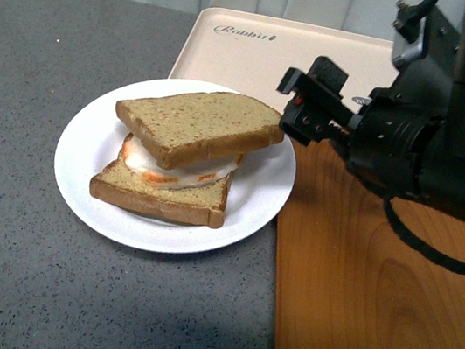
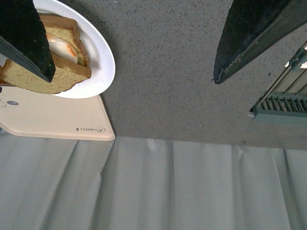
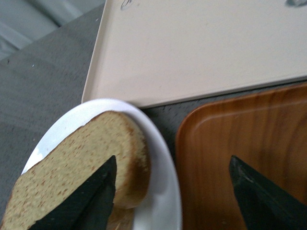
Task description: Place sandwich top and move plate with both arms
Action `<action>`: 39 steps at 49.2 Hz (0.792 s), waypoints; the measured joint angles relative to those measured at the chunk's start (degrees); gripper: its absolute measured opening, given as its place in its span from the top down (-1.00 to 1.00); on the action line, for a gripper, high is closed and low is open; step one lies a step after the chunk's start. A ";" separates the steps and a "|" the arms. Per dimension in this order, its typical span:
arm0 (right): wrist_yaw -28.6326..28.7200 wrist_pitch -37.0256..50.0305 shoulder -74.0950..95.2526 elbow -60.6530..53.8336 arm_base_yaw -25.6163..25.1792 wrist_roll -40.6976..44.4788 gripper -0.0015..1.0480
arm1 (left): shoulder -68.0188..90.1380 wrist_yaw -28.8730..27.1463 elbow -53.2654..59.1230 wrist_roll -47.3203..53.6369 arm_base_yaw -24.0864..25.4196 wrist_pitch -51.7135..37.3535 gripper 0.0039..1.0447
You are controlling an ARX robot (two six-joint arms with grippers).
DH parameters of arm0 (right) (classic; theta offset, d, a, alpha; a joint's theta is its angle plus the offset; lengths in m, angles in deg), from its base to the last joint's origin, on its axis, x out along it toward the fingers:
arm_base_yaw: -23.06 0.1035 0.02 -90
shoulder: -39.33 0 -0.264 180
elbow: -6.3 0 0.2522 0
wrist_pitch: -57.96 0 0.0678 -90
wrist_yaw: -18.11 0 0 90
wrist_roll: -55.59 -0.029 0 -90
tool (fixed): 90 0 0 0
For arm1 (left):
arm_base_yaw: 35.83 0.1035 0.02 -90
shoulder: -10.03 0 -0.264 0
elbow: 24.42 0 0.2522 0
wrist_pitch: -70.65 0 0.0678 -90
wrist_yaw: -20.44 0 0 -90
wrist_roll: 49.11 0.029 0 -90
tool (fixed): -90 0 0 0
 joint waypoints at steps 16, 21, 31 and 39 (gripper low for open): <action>-0.61 -5.77 -15.08 -6.86 -10.21 7.17 -0.83 | 0.00 0.00 0.00 0.00 -0.02 0.00 -0.88; 0.57 -6.38 -20.26 -9.66 -13.18 8.33 -0.83 | 0.00 0.00 0.00 0.00 0.00 0.00 -0.88; -5.31 5.79 -30.32 -19.78 -19.34 17.92 -0.59 | 0.00 0.00 0.00 0.02 -0.02 0.00 -0.88; -4.57 7.08 -46.07 -30.14 -23.96 29.29 -0.15 | 0.00 -0.04 0.00 0.00 -0.02 0.00 -0.88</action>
